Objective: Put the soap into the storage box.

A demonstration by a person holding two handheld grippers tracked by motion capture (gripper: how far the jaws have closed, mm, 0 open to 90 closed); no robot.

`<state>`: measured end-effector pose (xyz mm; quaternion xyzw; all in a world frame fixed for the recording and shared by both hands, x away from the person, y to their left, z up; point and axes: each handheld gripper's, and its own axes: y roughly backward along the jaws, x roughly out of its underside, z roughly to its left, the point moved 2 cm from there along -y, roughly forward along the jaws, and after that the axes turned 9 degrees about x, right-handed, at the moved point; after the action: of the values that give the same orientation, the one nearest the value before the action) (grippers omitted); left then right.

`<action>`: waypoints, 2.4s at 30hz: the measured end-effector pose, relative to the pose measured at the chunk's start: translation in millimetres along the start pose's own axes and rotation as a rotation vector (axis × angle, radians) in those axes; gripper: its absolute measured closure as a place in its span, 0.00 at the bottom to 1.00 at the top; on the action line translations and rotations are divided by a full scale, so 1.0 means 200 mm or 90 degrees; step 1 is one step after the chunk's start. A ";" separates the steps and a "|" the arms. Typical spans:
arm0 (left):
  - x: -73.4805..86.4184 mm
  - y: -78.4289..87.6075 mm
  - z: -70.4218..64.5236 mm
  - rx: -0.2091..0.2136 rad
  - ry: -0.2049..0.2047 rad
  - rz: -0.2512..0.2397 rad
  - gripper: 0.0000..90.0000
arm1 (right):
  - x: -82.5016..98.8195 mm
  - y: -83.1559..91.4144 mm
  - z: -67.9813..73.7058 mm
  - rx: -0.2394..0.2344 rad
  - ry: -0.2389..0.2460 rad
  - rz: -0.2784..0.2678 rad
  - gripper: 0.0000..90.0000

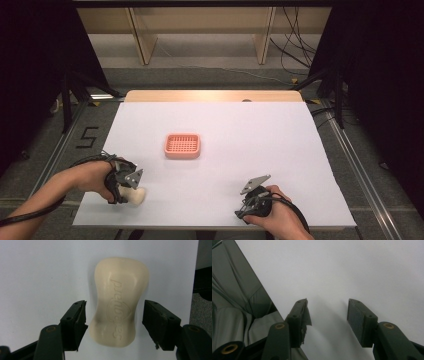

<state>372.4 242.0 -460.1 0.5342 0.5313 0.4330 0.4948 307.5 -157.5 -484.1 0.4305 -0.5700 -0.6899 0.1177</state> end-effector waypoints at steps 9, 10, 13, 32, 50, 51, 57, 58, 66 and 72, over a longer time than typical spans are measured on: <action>0.01 -0.02 0.02 0.010 0.002 0.013 0.40 | 0.00 0.00 0.00 -0.007 0.005 0.000 0.56; 0.01 -0.02 0.02 0.012 0.002 0.014 0.40 | 0.00 -0.01 0.00 -0.008 0.000 0.003 0.56; 0.01 -0.03 0.02 0.016 0.000 0.019 0.40 | 0.00 -0.01 0.00 -0.010 0.007 -0.001 0.56; 0.00 -0.07 0.03 0.031 -0.010 0.033 0.45 | 0.00 -0.01 0.00 -0.013 0.010 -0.003 0.56; 0.00 -0.10 0.01 0.048 0.015 0.033 0.52 | 0.00 -0.02 -0.01 -0.022 0.015 -0.009 0.55; 0.00 -0.10 0.01 0.051 0.026 0.027 0.52 | 0.00 -0.02 -0.01 -0.022 0.015 -0.009 0.55; 0.00 -0.07 0.01 0.056 0.071 0.004 0.52 | 0.00 -0.02 -0.01 -0.024 0.015 -0.010 0.54; 0.00 -0.07 0.01 0.057 0.076 0.003 0.52 | 0.00 -0.02 -0.01 -0.022 0.014 -0.010 0.54; 0.00 -0.05 0.02 0.058 0.139 -0.017 0.52 | 0.00 -0.02 -0.01 -0.024 0.014 -0.010 0.54; 0.00 -0.03 0.03 0.053 0.169 -0.033 0.53 | 0.00 -0.01 -0.01 -0.020 0.005 -0.008 0.53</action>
<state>377.6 241.9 -467.1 0.4785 0.6234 0.4646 0.4081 308.9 -157.6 -486.7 0.4347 -0.5562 -0.6977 0.1221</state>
